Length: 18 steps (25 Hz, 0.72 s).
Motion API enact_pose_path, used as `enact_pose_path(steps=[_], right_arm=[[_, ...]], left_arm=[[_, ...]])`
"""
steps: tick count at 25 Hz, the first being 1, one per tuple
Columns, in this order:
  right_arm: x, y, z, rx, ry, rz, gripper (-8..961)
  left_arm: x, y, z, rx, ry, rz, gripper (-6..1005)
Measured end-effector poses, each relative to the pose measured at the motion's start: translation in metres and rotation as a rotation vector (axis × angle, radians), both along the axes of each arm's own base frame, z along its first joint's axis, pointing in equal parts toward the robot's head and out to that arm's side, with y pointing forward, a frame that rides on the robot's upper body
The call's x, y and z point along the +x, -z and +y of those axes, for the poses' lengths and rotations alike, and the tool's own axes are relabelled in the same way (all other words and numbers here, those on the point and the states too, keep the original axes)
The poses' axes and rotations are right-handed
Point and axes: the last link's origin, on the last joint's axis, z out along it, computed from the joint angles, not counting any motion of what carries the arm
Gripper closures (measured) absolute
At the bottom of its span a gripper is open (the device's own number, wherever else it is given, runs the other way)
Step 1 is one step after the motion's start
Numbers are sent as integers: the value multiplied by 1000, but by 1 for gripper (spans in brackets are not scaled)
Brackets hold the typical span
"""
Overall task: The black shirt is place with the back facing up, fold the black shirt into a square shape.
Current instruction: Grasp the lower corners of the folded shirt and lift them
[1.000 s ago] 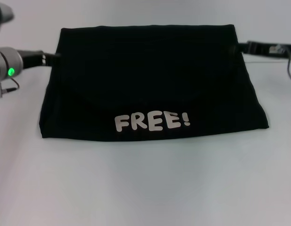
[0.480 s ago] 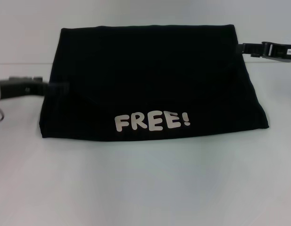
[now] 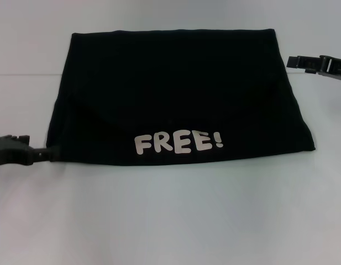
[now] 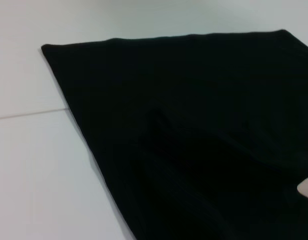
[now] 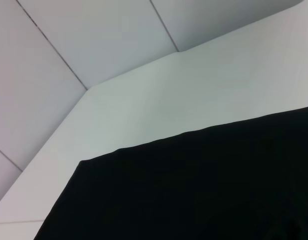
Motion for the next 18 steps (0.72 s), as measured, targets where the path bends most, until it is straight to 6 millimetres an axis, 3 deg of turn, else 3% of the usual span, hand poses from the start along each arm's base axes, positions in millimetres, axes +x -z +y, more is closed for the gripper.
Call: enact_pose_path(steps=[13, 18], right_arm=[[7, 6, -5, -4, 24, 10, 237], [13, 8, -10, -8, 41, 16, 238]], left_arm=[[-3, 8, 8, -26, 18, 96, 72], [0, 20, 9, -73, 33, 115, 71]])
